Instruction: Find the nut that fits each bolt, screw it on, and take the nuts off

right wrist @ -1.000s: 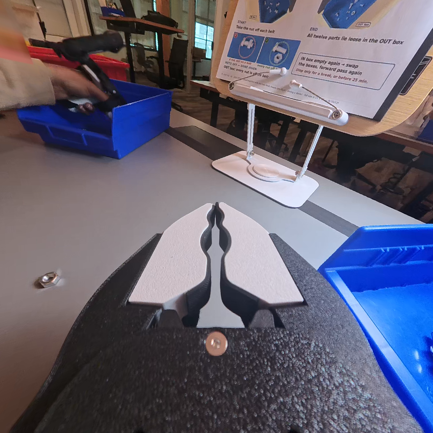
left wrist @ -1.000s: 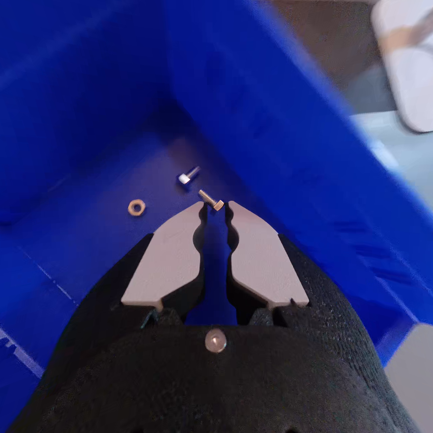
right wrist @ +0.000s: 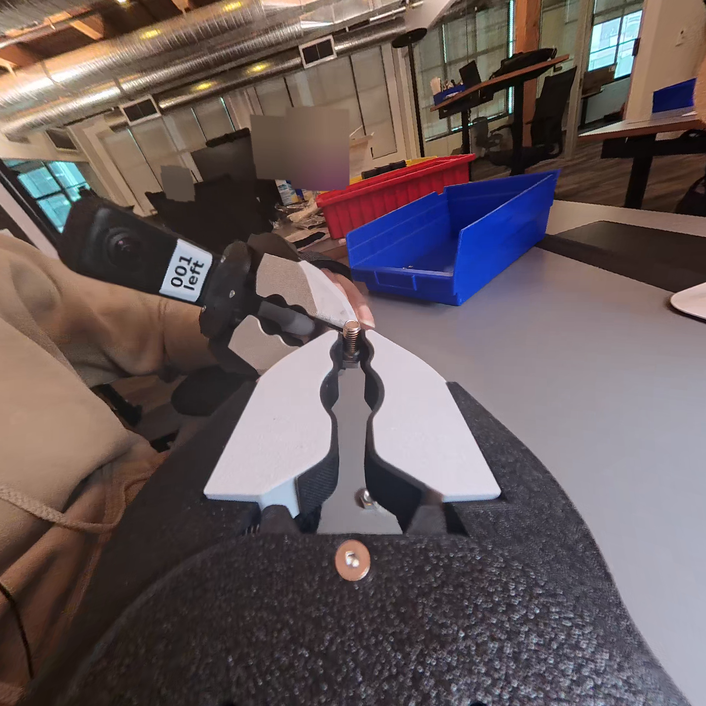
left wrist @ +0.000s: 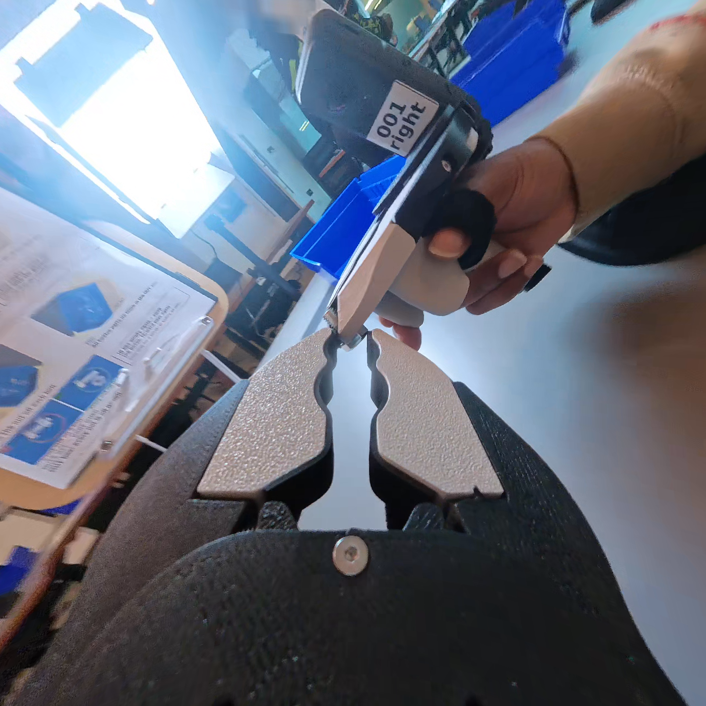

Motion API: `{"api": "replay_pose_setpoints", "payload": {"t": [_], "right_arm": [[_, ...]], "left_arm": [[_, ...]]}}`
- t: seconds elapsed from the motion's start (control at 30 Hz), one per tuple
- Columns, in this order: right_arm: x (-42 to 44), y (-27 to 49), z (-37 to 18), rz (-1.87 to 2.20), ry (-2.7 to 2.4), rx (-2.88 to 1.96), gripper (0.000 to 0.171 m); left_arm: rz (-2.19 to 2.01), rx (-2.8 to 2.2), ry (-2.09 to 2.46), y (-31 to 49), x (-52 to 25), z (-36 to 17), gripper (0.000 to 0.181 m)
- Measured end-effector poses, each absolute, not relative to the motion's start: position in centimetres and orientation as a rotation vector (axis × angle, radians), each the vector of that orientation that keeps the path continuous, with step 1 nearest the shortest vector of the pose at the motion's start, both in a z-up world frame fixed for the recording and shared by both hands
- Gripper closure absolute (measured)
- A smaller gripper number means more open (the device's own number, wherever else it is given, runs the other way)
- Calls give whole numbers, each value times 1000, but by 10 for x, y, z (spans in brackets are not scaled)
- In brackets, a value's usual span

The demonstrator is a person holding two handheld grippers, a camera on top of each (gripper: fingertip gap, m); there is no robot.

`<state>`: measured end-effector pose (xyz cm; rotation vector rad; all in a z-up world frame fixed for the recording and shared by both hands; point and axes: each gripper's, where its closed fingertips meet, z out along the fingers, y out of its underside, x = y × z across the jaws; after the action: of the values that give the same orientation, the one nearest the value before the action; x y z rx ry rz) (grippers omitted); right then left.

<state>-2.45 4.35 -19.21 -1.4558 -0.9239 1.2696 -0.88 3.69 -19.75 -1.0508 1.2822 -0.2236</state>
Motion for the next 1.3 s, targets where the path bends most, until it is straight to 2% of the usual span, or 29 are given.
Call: {"api": "replay_pose_setpoints", "payload": {"t": [0.13, 0.23, 0.37, 0.6, 0.87, 1.2, 1.3], "right_arm": [[-23, 44, -191, 1219, -943, -1414, 163], [-24, 41, -191, 1166, -990, -1373, 163], [-30, 30, -190, 1147, -1045, -1309, 163], [-29, 21, -190, 1264, -1082, -1289, 163], [-26, -5, -183, 1584, -1143, -1224, 164], [-22, -8, -187, 1501, -1224, -1244, 163], [-21, -4, -187, 1440, -1230, -1256, 157]], "left_arm": [[-530, -1208, 1175, 36, -10, -198, 167], [-748, -1336, 1117, 39, -14, -199, 156], [-977, -1385, 1141, 26, -11, -203, 160], [-1080, -1367, 1151, 17, -9, -203, 166], [-1385, -1320, 1144, -7, -4, -196, 161], [-1451, -1330, 1158, -11, -3, -199, 166], [-1432, -1334, 1156, -9, -3, -200, 166]]}}
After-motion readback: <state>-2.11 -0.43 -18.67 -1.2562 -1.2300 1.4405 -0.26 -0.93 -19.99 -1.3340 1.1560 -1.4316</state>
